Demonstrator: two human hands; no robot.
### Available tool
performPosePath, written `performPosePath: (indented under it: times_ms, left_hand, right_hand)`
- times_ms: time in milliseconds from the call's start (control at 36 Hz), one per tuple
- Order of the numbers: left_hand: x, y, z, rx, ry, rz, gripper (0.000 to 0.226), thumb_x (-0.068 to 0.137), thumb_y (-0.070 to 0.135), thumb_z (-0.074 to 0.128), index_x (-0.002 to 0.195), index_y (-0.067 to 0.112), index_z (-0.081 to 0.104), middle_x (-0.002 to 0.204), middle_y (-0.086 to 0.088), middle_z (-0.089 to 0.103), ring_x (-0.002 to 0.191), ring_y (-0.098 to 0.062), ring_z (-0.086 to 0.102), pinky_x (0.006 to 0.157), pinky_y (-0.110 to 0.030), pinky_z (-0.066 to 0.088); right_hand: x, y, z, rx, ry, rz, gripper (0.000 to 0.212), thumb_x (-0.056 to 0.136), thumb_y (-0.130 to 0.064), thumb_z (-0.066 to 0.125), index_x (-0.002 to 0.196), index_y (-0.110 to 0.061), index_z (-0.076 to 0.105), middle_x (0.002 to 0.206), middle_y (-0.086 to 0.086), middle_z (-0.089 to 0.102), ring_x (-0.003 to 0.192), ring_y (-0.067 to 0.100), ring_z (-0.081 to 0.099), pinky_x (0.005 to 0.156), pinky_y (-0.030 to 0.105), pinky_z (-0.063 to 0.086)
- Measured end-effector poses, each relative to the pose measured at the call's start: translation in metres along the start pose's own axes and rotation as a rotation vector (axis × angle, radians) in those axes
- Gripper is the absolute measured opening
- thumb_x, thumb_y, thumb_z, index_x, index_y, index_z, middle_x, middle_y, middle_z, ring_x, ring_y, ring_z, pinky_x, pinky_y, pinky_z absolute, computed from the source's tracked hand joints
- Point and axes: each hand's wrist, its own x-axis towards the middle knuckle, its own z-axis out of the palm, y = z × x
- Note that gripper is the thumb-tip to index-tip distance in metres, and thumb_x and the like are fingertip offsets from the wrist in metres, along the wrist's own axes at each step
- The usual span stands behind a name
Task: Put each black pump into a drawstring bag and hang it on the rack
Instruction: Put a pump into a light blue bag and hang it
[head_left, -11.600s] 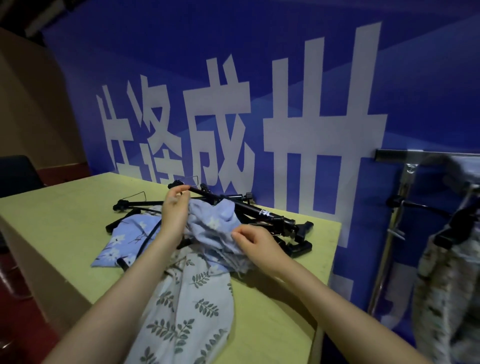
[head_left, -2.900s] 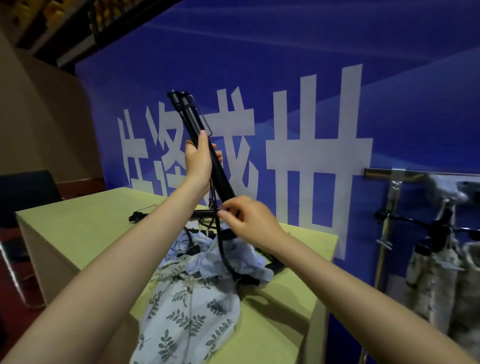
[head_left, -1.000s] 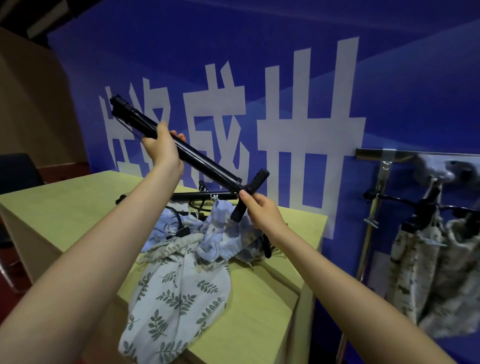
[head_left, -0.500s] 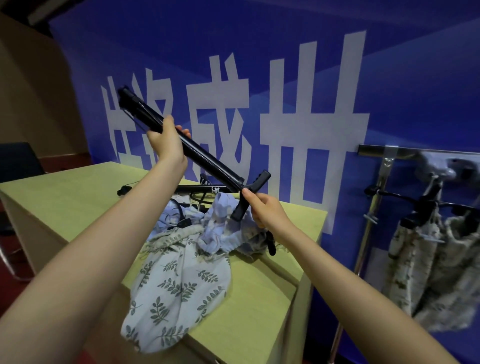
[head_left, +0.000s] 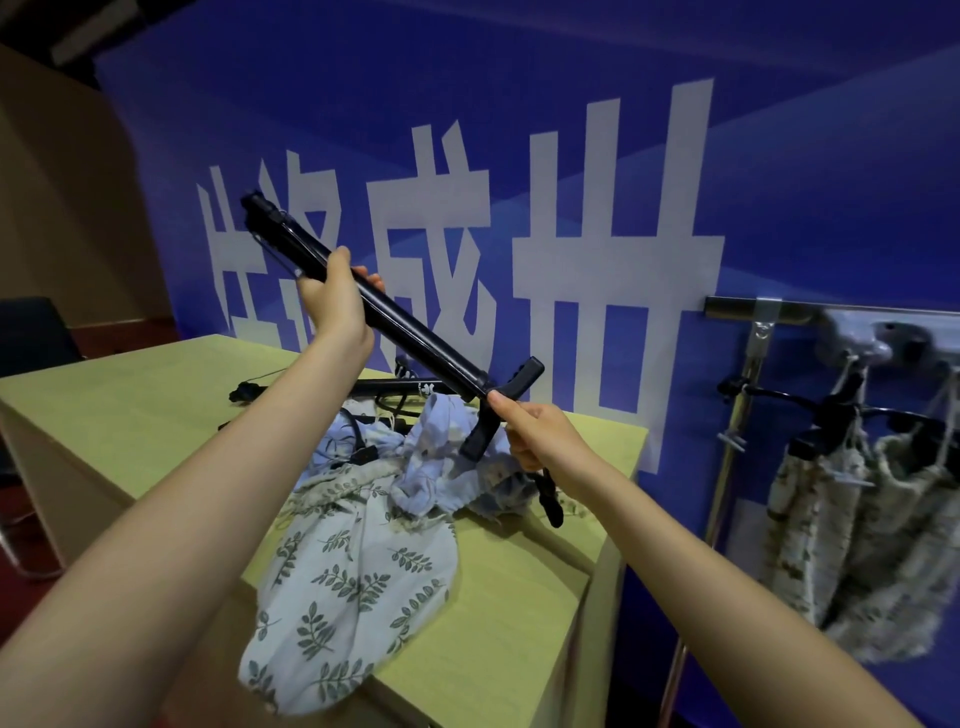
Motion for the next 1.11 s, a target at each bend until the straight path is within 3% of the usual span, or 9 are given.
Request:
performPosePath:
  times_ms: [139,306,472,583,750,889,972,1056,1111]
  left_hand:
    - [-0.006,-0.005,0.001,0.006,-0.032,-0.004,0.014,0.096,0.015,0.054,0.105,0.010,0.044,0.071,-0.003,0.053,0.054,-0.012,0.057,0.060,-0.024,0.054]
    - [-0.008,-0.012,0.000,-0.019,-0.025,-0.045,0.018,0.095,0.015,0.055,0.110,0.010,0.045,0.071,-0.003,0.053,0.054,-0.013,0.057,0.060,-0.025,0.053]
    - [-0.011,-0.018,-0.001,-0.006,-0.040,-0.053,0.022,0.096,0.014,0.054,0.115,0.009,0.045,0.071,-0.003,0.051,0.054,-0.013,0.055,0.058,-0.024,0.053]
    - [-0.014,-0.020,0.001,0.012,-0.047,-0.038,0.025,0.097,0.014,0.053,0.119,0.009,0.044,0.071,-0.002,0.050,0.054,-0.012,0.055,0.057,-0.022,0.054]
    - [-0.016,-0.022,0.003,0.042,-0.060,-0.016,0.025,0.098,0.015,0.053,0.120,0.009,0.043,0.070,-0.001,0.050,0.052,-0.011,0.056,0.056,-0.021,0.054]
    - [-0.015,-0.029,0.001,0.061,-0.065,-0.031,0.024,0.098,0.015,0.053,0.117,0.009,0.042,0.068,-0.002,0.051,0.052,-0.012,0.056,0.058,-0.024,0.055]
    - [-0.014,-0.035,0.000,0.046,-0.063,-0.066,0.024,0.098,0.016,0.053,0.118,0.009,0.042,0.068,-0.002,0.053,0.052,-0.012,0.058,0.059,-0.025,0.055]
    - [-0.013,-0.041,-0.002,0.045,-0.102,-0.089,0.024,0.097,0.018,0.055,0.117,0.009,0.044,0.070,-0.002,0.055,0.056,-0.013,0.061,0.063,-0.028,0.056]
    - [-0.014,-0.043,-0.001,0.048,-0.155,-0.113,0.023,0.097,0.021,0.055,0.116,0.009,0.045,0.073,-0.003,0.057,0.061,-0.014,0.062,0.068,-0.030,0.057]
  right_hand:
    - [-0.004,0.003,-0.006,-0.027,0.009,0.017,0.052,0.095,-0.048,0.054,0.059,-0.020,0.029,0.052,-0.001,0.023,0.044,0.012,0.017,0.044,0.022,0.017]
    - [-0.007,0.013,-0.005,0.067,0.022,0.027,0.049,0.092,-0.052,0.056,0.065,-0.022,0.028,0.056,-0.002,0.022,0.047,0.013,0.017,0.047,0.025,0.017]
    - [-0.008,0.025,0.001,0.047,0.081,0.037,0.040,0.092,-0.052,0.055,0.074,-0.017,0.055,0.060,-0.005,0.049,0.055,0.012,0.047,0.053,0.021,0.036]
    - [-0.006,0.029,0.003,0.174,0.081,0.069,0.038,0.095,-0.045,0.055,0.067,-0.022,0.044,0.051,-0.010,0.033,0.044,0.007,0.031,0.046,0.019,0.024]
    - [-0.005,0.029,0.006,0.240,0.101,0.106,0.040,0.096,-0.042,0.055,0.065,-0.022,0.039,0.048,-0.012,0.028,0.041,0.007,0.026,0.045,0.020,0.021]
    - [-0.005,0.037,0.006,0.299,0.130,0.112,0.035,0.094,-0.044,0.057,0.070,-0.020,0.046,0.050,-0.010,0.031,0.043,0.008,0.028,0.046,0.020,0.022]
    - [-0.009,0.038,0.003,0.317,0.114,0.133,0.031,0.093,-0.044,0.057,0.076,-0.018,0.055,0.049,-0.011,0.045,0.042,0.005,0.040,0.049,0.021,0.027]
    - [-0.010,0.041,0.001,0.344,0.095,0.163,0.038,0.084,-0.052,0.065,0.091,-0.015,0.065,0.074,0.001,0.068,0.066,0.013,0.063,0.060,0.028,0.046]
    - [-0.010,0.042,0.000,0.436,0.106,0.188,0.044,0.081,-0.051,0.069,0.103,-0.013,0.067,0.094,0.008,0.071,0.088,0.023,0.066,0.072,0.034,0.051]
